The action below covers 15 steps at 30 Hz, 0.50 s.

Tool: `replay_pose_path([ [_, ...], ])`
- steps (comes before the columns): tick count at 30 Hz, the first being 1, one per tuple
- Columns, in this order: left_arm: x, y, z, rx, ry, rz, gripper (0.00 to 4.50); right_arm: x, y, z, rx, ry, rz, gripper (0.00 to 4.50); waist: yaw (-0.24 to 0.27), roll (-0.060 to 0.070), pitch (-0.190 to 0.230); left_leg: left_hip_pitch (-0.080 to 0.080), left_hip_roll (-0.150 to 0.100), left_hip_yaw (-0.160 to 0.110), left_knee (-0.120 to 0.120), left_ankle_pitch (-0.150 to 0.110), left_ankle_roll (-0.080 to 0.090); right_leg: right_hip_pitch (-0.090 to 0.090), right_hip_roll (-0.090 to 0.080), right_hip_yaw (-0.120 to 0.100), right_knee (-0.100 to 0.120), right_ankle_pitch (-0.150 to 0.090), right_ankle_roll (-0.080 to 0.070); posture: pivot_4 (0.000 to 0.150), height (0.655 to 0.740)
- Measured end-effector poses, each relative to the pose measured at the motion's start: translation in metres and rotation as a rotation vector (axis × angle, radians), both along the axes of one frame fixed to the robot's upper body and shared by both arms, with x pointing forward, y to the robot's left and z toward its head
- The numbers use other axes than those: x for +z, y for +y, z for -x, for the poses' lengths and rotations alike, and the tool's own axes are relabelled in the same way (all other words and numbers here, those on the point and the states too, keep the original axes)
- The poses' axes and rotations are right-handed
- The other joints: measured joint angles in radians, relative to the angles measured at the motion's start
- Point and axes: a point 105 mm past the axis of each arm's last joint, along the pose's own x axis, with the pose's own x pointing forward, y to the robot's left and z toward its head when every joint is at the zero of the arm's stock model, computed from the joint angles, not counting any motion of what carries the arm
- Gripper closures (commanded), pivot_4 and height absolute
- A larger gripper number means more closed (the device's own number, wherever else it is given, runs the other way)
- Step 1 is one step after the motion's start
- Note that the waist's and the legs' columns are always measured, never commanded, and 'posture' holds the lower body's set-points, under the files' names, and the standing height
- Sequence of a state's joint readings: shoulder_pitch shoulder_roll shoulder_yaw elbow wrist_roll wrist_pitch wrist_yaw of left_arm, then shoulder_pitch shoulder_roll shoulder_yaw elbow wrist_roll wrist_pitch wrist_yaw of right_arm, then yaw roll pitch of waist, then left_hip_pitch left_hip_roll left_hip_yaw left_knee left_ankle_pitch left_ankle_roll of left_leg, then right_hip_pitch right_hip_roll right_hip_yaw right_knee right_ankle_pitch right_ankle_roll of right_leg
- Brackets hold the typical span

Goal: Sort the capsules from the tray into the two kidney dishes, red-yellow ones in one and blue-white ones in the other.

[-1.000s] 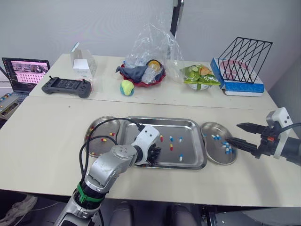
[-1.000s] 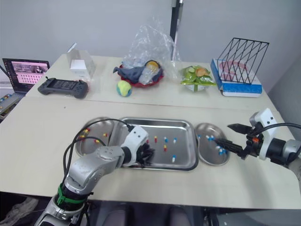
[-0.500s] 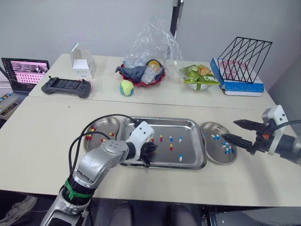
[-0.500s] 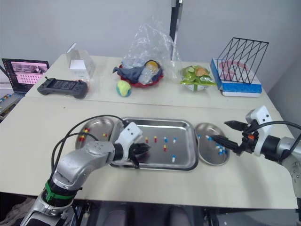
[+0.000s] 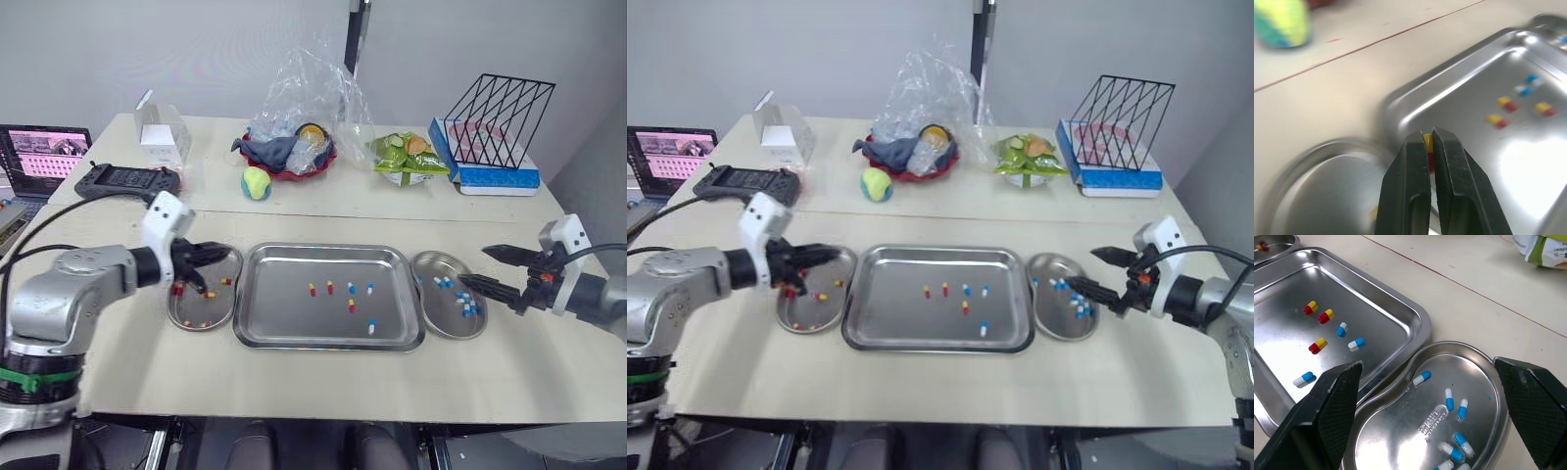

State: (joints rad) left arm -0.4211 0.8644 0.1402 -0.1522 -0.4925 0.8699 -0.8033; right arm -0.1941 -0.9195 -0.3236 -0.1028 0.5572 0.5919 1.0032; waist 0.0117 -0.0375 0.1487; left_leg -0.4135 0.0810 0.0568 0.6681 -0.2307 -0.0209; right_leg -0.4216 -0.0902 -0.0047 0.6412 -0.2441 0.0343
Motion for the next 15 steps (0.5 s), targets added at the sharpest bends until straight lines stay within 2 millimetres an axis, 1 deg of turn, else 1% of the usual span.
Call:
replay_pose_path([
  [2,-0.007,0.012,0.000,0.023,0.025,-0.015,4.47,0.004,0.000,-0.003,0.002,-0.017,0.002,0.00,0.004,0.000,0.000,-0.001,0.000,0.000,0.000,0.000,0.000,0.000,0.000,0.000,0.000,0.000,0.000,0.150,0.7334],
  [6,-0.024,0.024,0.005,0.026,0.065,-0.035,4.47,0.005,0.003,-0.003,0.025,-0.019,0.001,0.00,0.004,0.000,0.000,-0.001,0.000,0.000,0.000,0.000,0.000,0.000,0.000,0.000,0.000,0.000,0.000,0.150,0.7334],
  [10,-0.033,0.027,0.007,0.018,0.087,-0.048,4.47,0.005,0.003,-0.002,0.028,-0.018,0.000,0.00,0.004,0.000,0.000,-0.001,0.000,0.000,0.000,0.000,0.000,0.000,0.000,0.000,0.000,0.000,0.000,0.150,0.7334],
  [12,-0.037,0.030,0.008,0.025,0.101,-0.046,3.71,0.004,0.003,-0.002,0.029,-0.017,0.000,0.00,0.003,0.000,0.000,-0.001,0.000,0.000,0.000,0.000,0.000,-0.001,0.000,0.000,0.000,0.000,0.000,0.150,0.7334],
  [14,-0.040,0.032,0.009,0.026,0.109,-0.041,3.16,0.004,0.003,-0.002,0.030,-0.014,0.000,0.00,0.002,0.000,0.000,-0.001,0.000,0.000,0.000,0.000,0.000,-0.001,0.000,0.000,0.000,0.000,0.000,0.150,0.7334],
  [15,-0.039,0.032,0.009,0.024,0.106,-0.039,2.80,0.004,0.003,-0.002,0.031,-0.014,-0.001,0.00,0.002,0.000,0.000,-0.001,0.000,0.000,0.000,0.000,0.000,-0.001,0.000,0.000,0.000,0.000,0.000,0.150,0.7334],
])
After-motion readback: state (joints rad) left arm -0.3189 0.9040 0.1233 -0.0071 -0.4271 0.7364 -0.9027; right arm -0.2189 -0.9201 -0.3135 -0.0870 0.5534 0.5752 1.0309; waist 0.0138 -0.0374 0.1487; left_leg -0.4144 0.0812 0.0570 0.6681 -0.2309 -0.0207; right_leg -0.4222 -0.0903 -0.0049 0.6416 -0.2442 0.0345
